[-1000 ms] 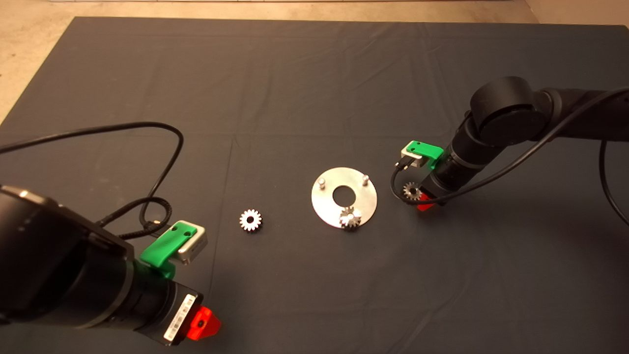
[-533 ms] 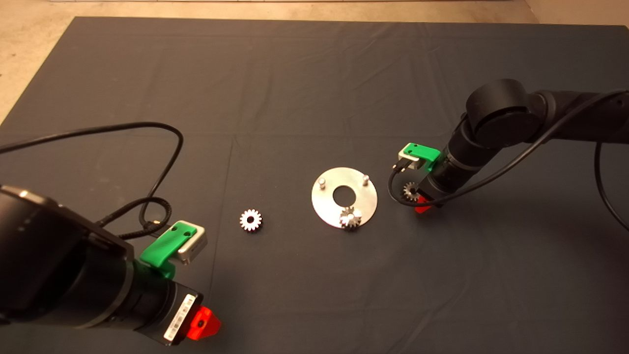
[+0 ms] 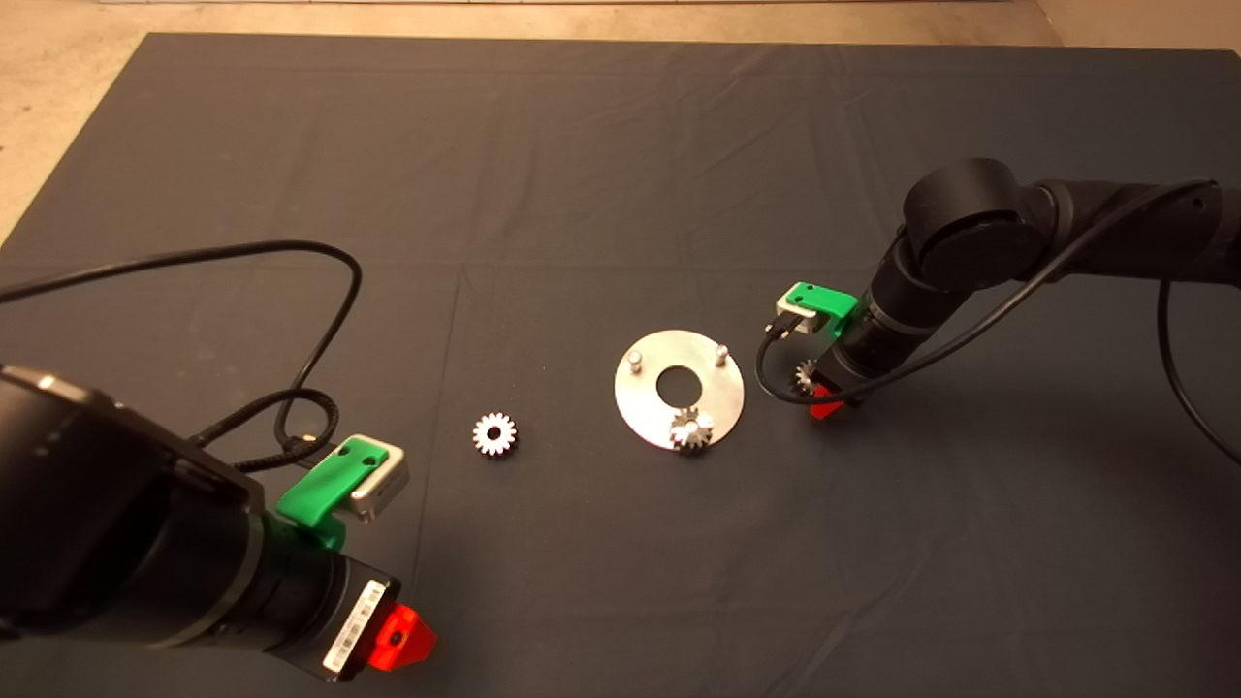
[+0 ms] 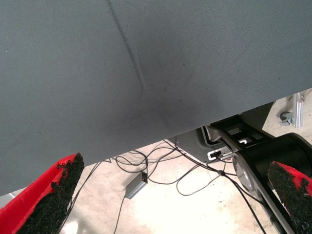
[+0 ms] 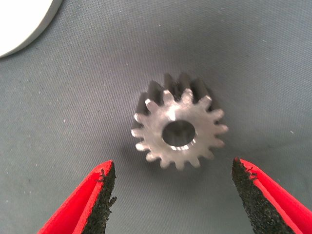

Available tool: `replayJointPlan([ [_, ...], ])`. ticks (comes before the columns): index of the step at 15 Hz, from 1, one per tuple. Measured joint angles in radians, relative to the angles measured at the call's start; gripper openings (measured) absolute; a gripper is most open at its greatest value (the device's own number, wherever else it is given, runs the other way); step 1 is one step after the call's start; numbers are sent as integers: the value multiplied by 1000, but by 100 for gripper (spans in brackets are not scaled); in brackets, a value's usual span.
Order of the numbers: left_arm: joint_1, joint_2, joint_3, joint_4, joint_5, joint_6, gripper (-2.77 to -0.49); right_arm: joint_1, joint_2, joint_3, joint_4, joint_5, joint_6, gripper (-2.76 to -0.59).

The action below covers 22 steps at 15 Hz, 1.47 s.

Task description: Install three planetary gears onto the carrier pins

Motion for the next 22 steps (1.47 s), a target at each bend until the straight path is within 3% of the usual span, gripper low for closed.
replayJointPlan([
  [8, 0, 0, 0, 0, 0, 0, -51, -8, 15, -33, -8, 0, -24, -166],
  [18, 0, 0, 0, 0, 0, 0, -51, -19, 22, -45, -25, 1, -29, -220],
  [22, 0, 0, 0, 0, 0, 0, -51, -19, 22, -46, -33, 0, -29, -224],
])
